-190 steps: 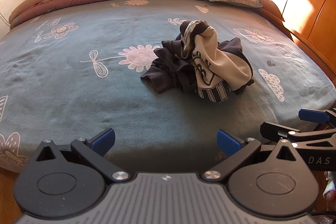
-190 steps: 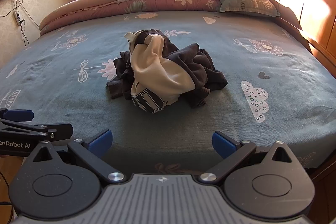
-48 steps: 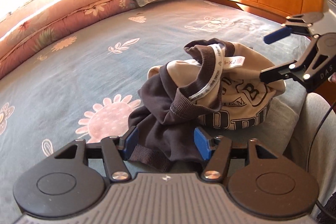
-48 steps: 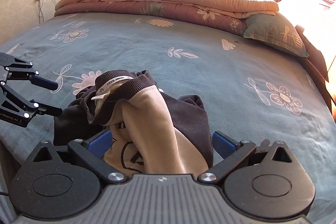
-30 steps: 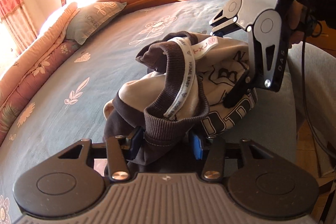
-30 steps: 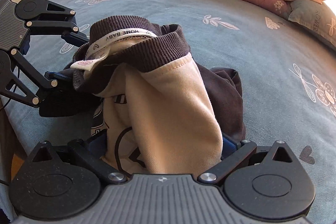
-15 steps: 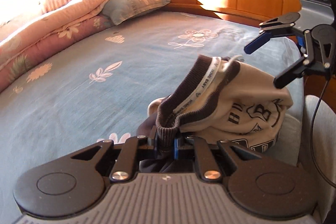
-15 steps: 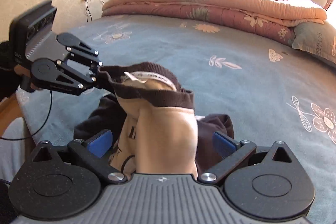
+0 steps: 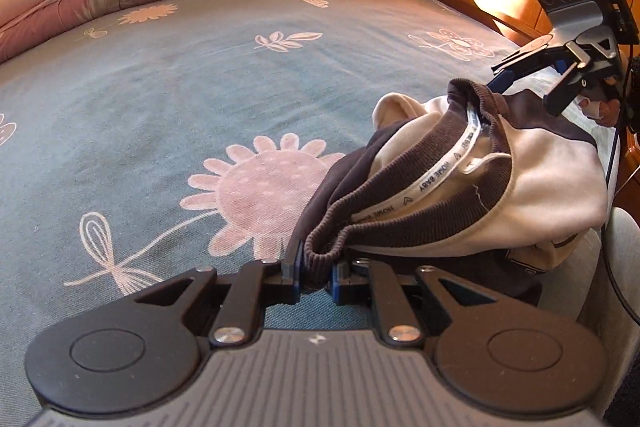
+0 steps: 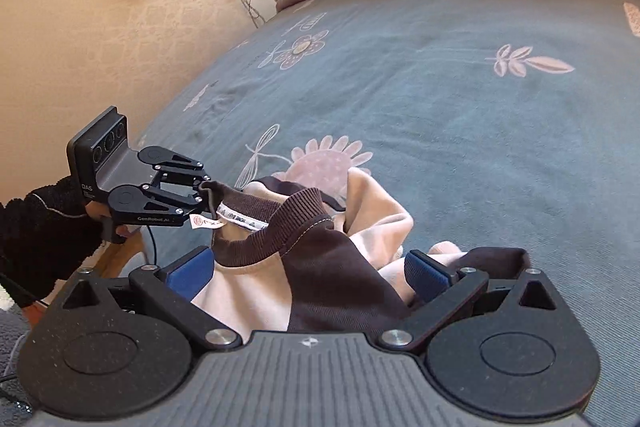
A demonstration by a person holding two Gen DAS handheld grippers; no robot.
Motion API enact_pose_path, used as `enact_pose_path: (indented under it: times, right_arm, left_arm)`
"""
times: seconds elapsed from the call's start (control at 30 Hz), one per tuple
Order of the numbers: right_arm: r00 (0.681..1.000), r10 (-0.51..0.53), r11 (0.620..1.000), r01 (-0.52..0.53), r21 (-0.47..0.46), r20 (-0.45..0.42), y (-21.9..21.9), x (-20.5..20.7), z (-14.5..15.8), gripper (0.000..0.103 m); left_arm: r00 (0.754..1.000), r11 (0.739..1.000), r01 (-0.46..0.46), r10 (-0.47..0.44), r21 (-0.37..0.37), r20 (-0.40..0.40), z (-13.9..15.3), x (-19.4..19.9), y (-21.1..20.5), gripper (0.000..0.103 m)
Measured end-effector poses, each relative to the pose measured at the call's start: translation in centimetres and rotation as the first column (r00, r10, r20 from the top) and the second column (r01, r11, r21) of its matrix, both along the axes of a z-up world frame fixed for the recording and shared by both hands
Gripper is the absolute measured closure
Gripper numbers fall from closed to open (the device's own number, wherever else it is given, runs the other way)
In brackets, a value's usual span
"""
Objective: Fold clothes
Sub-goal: 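Lift the sweatshirt by the collar with both grippers, spreading it out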
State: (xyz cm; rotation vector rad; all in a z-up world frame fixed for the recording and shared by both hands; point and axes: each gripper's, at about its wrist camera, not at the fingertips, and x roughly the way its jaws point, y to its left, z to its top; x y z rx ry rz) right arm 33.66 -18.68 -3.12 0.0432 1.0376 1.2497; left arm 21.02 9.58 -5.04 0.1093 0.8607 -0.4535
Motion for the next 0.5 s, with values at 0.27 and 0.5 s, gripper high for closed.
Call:
enact_pose_path:
  times: [0.27, 0.5]
  right_arm:
    - [0.973, 0.171, 0.985, -0.166, 0.047, -0.153, -1.9, -2.0, 0.6, 0.000]
    - [0.942, 0.069, 0.996, -0.048, 0.071, -0.328, -4.5, 0.2, -4.7, 0.011]
  left_arm:
    - [1.000, 1.000, 0.017, -0.017, 0.001, -0.013, -0.9, 0.6, 0.0, 0.091]
    - [1.000, 1.000, 0.006, -0.006, -0.002, -0.028, -1.3, 0.9, -0.3, 0.091]
